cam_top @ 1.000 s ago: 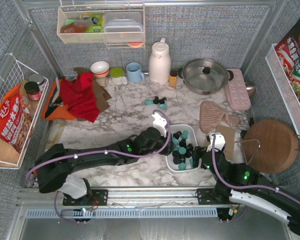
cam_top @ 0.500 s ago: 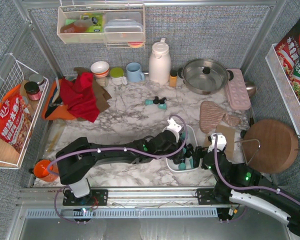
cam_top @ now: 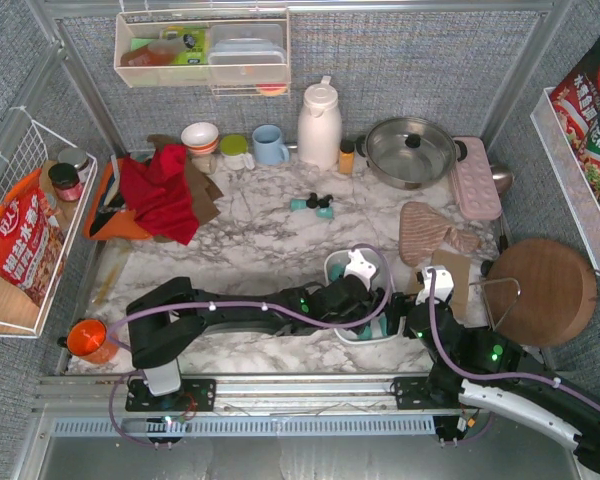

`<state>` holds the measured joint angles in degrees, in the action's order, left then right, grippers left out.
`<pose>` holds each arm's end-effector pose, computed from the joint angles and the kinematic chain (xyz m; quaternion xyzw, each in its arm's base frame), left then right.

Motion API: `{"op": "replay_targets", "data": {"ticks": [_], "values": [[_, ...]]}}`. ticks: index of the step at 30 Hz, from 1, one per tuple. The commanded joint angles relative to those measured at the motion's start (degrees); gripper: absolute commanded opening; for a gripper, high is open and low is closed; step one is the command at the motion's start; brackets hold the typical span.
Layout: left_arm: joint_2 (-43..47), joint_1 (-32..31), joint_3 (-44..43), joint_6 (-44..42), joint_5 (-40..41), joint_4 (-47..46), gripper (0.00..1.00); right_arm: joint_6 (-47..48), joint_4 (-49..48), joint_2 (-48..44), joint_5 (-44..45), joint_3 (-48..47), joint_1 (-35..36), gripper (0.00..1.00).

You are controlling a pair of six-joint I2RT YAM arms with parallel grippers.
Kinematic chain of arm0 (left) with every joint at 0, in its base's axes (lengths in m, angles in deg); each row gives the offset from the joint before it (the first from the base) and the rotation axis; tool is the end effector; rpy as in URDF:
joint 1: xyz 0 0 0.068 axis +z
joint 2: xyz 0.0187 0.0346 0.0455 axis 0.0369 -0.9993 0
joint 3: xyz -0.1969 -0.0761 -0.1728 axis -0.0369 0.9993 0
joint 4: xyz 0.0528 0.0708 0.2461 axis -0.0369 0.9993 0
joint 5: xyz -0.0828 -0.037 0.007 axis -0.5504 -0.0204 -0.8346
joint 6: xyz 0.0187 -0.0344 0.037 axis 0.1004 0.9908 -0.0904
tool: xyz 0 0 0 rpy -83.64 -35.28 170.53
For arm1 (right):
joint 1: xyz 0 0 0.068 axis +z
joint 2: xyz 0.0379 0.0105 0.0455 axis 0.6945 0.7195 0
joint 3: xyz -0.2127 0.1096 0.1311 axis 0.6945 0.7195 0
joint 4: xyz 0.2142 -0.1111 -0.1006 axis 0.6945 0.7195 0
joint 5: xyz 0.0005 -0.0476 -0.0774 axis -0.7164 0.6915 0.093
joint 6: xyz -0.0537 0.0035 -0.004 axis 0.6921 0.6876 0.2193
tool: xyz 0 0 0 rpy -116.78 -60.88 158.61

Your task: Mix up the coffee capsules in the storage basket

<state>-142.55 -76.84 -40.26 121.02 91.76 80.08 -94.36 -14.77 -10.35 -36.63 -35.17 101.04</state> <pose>0.1095 -0.3748 0.2018 0.2710 0.8446 -0.3161 0.3365 0.0671 0.0607 0.2378 0.0076 0.8472 0.1032 0.5211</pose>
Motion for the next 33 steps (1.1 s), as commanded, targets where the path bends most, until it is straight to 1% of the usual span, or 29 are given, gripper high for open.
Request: {"op": "replay_targets", "data": {"ticks": [1,5,12,21,25,29,33], "values": [[-0.6,-0.5,-0.9,-1.1,1.9,-0.5,0.58,0.1,-0.6,0.0,0.9,-0.2,0.1,0.82],[-1.3,-0.7,-0.8,-1.8,2.1,-2.7,0.60,0.0,-0.5,-0.3,1.0,-0.1,0.0,0.82],[-4.6,-0.7,-2.6,-2.2,3.2,-1.6,0.64,-0.1,-0.4,-0.6,0.9,0.1,0.0,0.81],[-3.6,-0.7,-2.4,-2.0,5.3,-0.7,0.66,0.2,-0.6,-0.7,0.9,0.0,-0.2,0.82],[-1.4,-0.7,-1.2,-1.7,5.5,-2.0,0.66,0.1,-0.4,-0.9,0.8,-0.2,-0.2,0.82],[3.3,-0.7,1.0,-1.8,5.4,-5.2,0.69,0.4,-0.5,-0.8,1.3,-0.7,-0.2,0.82],[7.2,-0.7,2.1,-2.2,7.2,-5.3,0.71,2.0,-1.2,-0.1,1.8,-1.6,-0.2,0.82]]}}
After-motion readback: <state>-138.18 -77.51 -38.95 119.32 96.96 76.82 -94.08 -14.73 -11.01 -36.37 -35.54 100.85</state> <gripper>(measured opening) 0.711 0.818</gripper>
